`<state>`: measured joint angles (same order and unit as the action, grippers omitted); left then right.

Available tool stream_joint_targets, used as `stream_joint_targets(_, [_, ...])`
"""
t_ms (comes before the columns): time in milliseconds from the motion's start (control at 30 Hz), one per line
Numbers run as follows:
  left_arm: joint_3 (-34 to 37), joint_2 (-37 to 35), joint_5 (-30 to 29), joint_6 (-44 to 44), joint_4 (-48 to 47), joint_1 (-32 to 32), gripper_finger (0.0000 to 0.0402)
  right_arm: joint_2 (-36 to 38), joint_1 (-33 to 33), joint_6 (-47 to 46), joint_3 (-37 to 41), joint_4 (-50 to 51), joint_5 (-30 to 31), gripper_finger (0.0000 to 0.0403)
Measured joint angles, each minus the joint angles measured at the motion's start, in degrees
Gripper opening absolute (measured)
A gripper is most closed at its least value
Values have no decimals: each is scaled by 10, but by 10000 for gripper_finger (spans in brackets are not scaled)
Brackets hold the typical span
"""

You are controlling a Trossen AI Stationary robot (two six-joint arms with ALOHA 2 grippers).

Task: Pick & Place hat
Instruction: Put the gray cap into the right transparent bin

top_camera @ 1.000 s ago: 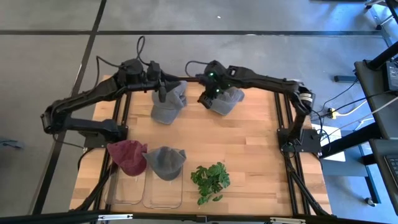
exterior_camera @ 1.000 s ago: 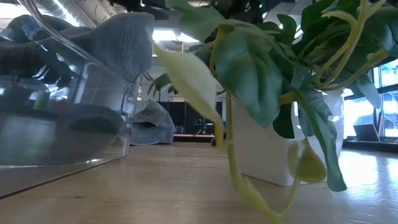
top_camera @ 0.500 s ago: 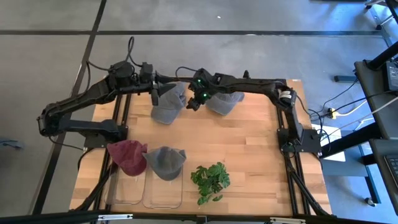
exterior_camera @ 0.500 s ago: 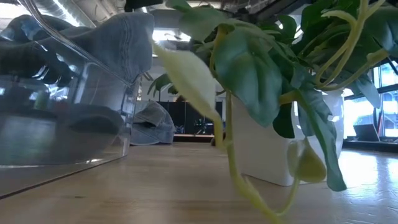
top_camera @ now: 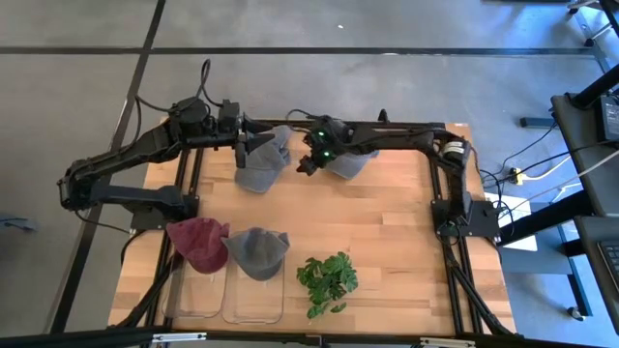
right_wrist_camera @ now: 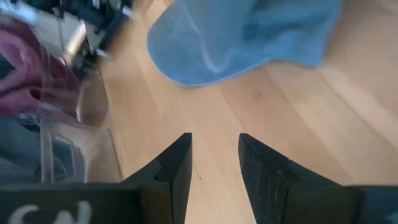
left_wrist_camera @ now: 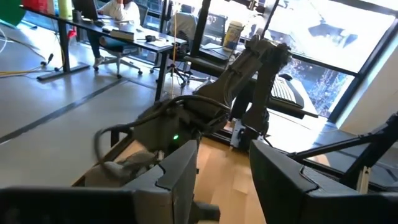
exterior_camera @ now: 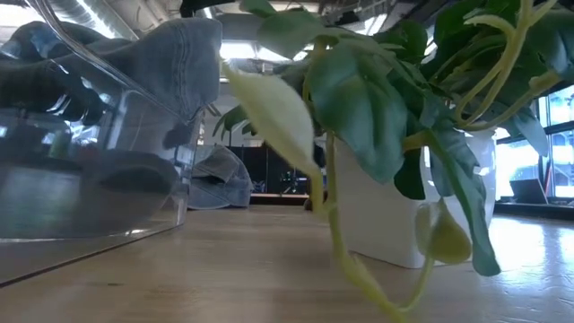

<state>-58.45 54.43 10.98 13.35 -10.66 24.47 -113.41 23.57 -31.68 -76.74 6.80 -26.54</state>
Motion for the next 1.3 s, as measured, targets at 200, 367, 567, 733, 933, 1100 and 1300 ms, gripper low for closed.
stream_joint_targets(200, [0, 0, -32, -16, 0, 0, 144, 87, 25, 24, 94, -70, -4, 132])
stream_joint_targets(367, [0, 1, -62, -26, 0, 2, 145, 138, 65, 35, 97, 2, -22, 132])
stream_joint_targets(567, [0, 1, -63, -35, -16, 1, 143, 202, 128, 139, 97, 83, -22, 132])
stream_joint_targets(733, [0, 1, -63, -36, -30, 0, 145, 218, 161, 128, 96, 95, 10, 132])
stream_joint_targets(933, [0, 1, -61, -36, -33, 0, 144, 218, 180, 204, 96, 196, 71, 132])
stream_joint_targets(1100, [0, 1, -62, -36, -33, 0, 144, 218, 193, 244, 96, 234, 75, 132])
stream_joint_targets(1300, [0, 1, -63, -36, -33, 0, 144, 217, 200, 230, 96, 222, 78, 148])
